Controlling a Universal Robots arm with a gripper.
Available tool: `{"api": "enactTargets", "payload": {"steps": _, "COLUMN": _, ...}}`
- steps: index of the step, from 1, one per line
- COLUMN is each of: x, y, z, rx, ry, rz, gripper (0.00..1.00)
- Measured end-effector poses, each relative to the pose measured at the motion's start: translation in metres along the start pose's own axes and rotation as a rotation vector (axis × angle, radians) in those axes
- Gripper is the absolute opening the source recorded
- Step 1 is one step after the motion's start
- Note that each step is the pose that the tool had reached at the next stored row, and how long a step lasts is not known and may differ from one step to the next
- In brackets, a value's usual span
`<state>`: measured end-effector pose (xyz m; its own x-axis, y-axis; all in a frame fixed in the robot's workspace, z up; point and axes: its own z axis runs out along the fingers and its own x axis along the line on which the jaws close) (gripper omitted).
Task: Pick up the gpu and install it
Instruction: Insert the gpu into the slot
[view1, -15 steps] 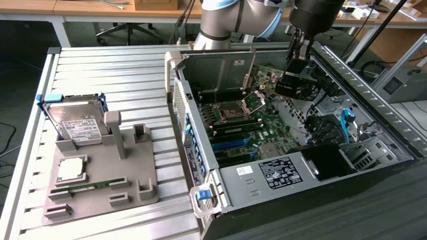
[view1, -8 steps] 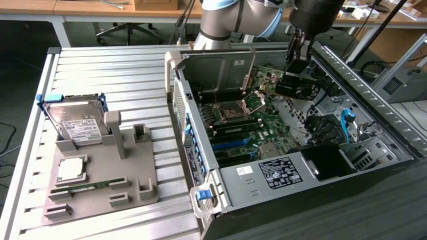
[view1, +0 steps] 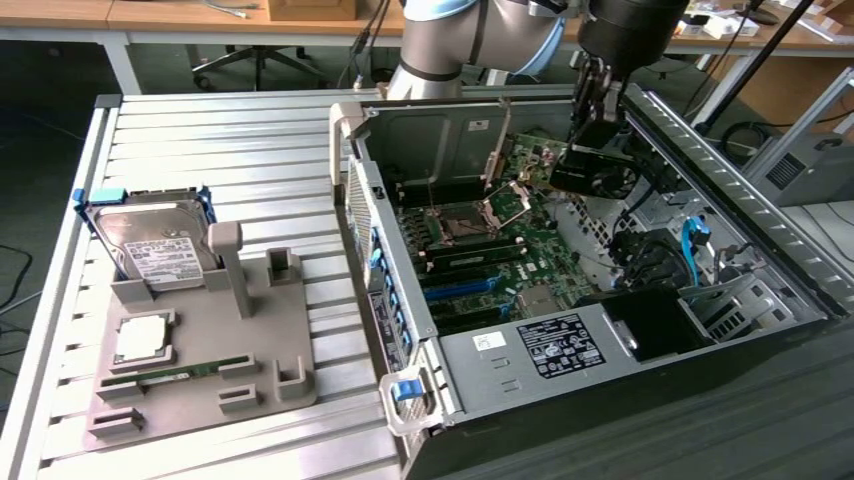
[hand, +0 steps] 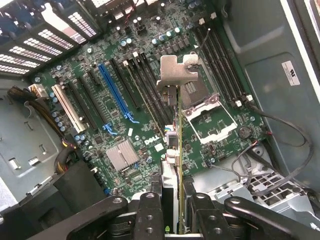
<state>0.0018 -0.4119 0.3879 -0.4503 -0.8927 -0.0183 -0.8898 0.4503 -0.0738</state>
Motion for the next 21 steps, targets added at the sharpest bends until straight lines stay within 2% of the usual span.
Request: {"api": "enactTargets", "payload": {"steps": 21, "x": 0.0000, "y": 0.0001, "z": 0.0013, "rx": -0.0002, "ry": -0.0048, "rz": -0.119, "gripper": 0.27}}
